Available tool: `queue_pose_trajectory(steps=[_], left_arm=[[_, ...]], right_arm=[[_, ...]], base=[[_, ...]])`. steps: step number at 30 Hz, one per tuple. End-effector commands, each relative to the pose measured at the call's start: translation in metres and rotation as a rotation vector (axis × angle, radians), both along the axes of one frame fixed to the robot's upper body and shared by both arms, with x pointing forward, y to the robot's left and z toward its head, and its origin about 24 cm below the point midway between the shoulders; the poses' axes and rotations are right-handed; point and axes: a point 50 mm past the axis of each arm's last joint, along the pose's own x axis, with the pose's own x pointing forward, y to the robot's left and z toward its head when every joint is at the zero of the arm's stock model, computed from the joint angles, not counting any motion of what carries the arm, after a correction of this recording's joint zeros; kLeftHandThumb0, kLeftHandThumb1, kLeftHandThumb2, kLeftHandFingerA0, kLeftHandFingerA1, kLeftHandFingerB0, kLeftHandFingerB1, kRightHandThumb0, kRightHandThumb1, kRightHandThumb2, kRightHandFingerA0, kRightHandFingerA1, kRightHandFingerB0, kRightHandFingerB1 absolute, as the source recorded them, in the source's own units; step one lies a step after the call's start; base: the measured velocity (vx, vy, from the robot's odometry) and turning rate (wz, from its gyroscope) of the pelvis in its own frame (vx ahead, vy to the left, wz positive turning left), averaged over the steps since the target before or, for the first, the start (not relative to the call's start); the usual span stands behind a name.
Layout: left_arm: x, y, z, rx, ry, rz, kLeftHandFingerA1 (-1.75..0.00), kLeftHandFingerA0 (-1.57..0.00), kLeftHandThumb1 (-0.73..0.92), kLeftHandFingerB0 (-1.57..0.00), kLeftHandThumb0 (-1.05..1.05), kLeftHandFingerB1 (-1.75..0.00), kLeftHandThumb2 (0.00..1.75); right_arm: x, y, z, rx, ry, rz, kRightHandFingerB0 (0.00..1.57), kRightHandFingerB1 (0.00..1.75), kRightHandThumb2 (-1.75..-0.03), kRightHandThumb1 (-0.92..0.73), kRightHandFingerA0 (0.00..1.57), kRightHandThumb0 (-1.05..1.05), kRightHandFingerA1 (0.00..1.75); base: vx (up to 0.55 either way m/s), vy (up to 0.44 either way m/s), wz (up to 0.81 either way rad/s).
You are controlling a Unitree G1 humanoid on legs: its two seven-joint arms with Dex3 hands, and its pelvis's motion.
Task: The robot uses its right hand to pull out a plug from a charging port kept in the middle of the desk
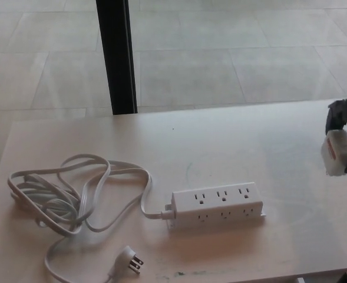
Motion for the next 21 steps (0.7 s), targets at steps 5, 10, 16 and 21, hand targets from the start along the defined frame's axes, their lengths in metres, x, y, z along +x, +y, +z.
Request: queue_pose_trajectory(steps=[5, 10, 16, 21], left_arm=[[0.000, 0.003, 0.002, -0.017, -0.016, 0.011, -0.56, -0.21, 0.80, -0.03, -0.85, -0.23, 1.21], [0.000, 0.002, 0.003, -0.014, -0.024, 0.000, -0.58, -0.26, 0.80, -0.06, -0.83, -0.25, 1.17], [0.001, 0.002, 0.003, -0.028, -0.029, 0.010, -0.59, -0.24, 0.78, -0.03, -0.83, -0.25, 1.18], [0.001, 0.002, 0.004, -0.011, -0.025, -0.025, -0.54, -0.26, 0.91, -0.04, -0.91, -0.32, 0.86]], right_arm=[[-0.009, -0.003, -0.037, -0.017, 0.025, -0.014, 0.72, 0.62, -0.71, -0.70, 0.79, -0.42, 1.56], [-0.011, 0.010, -0.050, 0.002, 0.037, 0.012, 0.73, 0.60, -0.74, -0.66, 0.80, -0.41, 1.61], [-0.011, 0.028, -0.056, -0.064, 0.004, 0.090, 0.78, 0.82, -0.66, -0.61, 0.78, -0.37, 1.58], [-0.010, 0.031, -0.060, -0.196, 0.094, 0.077, 0.39, 0.40, -0.59, -0.61, 0.83, -0.57, 1.32]], base=[[0.00, 0.000, 0.00], [0.00, 0.000, 0.00], [0.00, 0.000, 0.00], [0.00, 0.000, 0.00]])
